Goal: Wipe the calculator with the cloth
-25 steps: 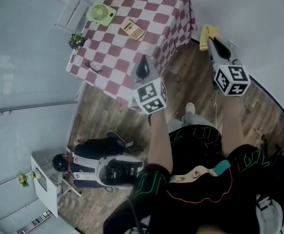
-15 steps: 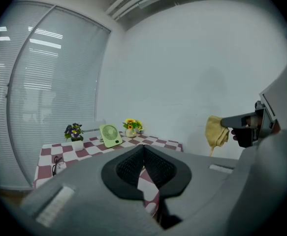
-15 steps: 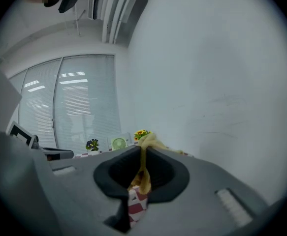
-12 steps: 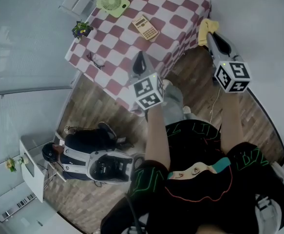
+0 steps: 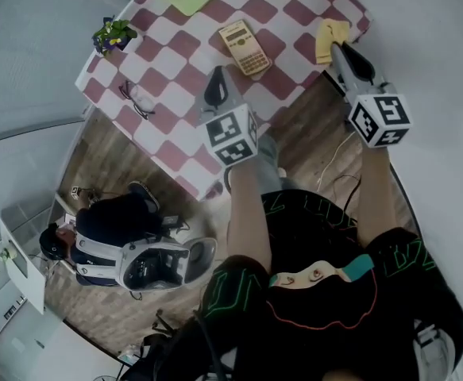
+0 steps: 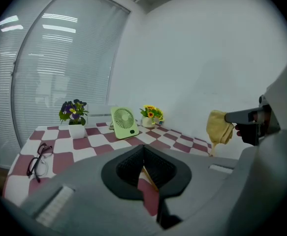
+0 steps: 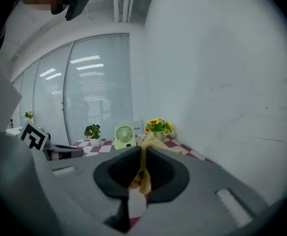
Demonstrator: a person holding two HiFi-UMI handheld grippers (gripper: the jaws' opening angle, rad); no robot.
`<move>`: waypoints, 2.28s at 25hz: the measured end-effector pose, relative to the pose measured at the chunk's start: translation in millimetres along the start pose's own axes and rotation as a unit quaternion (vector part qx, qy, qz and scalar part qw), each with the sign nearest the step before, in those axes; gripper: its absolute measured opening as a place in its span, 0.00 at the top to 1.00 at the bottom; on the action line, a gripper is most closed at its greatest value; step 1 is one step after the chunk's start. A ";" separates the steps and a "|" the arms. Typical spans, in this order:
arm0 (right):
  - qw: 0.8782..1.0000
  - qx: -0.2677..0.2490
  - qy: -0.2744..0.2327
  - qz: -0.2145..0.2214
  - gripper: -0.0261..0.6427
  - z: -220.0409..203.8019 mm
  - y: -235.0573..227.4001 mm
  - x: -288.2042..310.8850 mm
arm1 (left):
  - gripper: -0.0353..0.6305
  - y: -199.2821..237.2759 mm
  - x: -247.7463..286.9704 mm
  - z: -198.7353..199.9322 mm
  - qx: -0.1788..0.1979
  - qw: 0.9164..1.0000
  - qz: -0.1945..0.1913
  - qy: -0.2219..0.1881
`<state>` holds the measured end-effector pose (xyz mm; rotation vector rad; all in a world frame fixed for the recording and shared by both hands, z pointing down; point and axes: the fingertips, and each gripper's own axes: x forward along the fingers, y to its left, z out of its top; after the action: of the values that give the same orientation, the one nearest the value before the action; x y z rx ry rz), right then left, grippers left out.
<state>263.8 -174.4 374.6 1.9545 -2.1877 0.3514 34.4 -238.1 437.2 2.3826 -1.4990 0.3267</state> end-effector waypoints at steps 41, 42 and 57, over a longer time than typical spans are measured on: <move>0.786 -0.431 0.169 0.410 0.91 -104.1 153.2 215.8 | 0.93 50.2 45.1 -32.9 -0.090 0.990 0.106 0.032; 0.784 -0.432 0.172 0.411 0.91 -105.8 152.7 212.9 | 0.93 49.2 44.3 -33.4 -0.091 0.990 0.107 0.032; 0.771 -0.423 0.181 0.440 0.91 -121.0 150.1 166.2 | 0.93 39.0 28.4 -41.3 -0.098 0.986 0.130 0.023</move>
<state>93.4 -280.4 531.1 0.3061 -2.2219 -0.1499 10.1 -262.2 490.8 2.0193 -1.7355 0.2756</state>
